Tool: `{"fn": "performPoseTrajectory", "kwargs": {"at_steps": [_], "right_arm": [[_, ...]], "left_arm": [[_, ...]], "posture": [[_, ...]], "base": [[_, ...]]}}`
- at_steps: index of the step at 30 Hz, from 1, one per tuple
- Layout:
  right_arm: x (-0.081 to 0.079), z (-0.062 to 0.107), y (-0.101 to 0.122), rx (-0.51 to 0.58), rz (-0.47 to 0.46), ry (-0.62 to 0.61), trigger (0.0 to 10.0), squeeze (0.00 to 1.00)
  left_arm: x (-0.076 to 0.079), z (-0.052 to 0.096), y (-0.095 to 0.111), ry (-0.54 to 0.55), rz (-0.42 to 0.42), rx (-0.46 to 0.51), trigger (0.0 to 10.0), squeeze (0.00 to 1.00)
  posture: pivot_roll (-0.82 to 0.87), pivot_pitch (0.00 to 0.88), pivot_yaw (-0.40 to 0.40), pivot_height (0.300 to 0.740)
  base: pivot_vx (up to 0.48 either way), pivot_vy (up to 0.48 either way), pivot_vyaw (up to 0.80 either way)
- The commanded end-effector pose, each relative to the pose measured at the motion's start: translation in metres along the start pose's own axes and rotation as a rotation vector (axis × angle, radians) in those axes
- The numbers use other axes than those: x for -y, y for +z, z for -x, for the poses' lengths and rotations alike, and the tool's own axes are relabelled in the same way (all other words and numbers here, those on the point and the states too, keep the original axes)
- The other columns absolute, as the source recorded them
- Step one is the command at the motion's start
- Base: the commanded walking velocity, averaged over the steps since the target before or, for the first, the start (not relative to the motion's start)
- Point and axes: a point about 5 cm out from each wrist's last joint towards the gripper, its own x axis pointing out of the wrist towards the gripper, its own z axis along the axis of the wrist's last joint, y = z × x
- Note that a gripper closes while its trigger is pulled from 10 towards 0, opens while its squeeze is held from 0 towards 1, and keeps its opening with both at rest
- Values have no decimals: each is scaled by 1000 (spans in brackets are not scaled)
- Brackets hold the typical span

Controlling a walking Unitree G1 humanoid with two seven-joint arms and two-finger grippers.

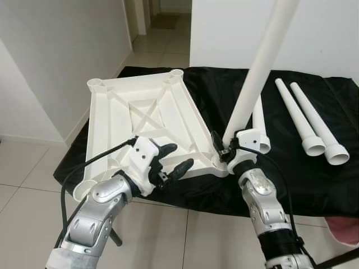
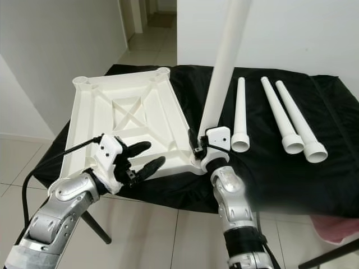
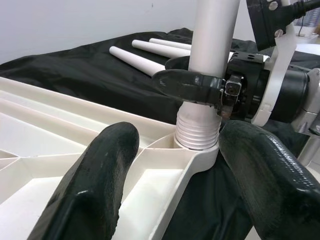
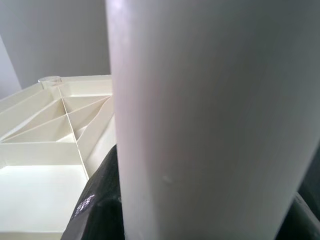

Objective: Building children table

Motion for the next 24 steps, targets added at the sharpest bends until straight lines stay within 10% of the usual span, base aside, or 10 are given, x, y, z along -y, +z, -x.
{"fn": "performPoseTrajectory", "kwargs": {"at_steps": [1, 24], "right_arm": [[-1, 4, -15, -74, -14, 4, 10000, 0], [-6, 20, -28, -73, 218, 214, 10000, 0]], "left_arm": [[-6, 1, 4, 77, -17, 0, 10000, 0], [-7, 1, 6, 76, -13, 1, 10000, 0]], "posture": [[-32, 32, 85, 740], [-36, 32, 91, 740]], "base": [[0, 0, 0], [0, 0, 0]]}}
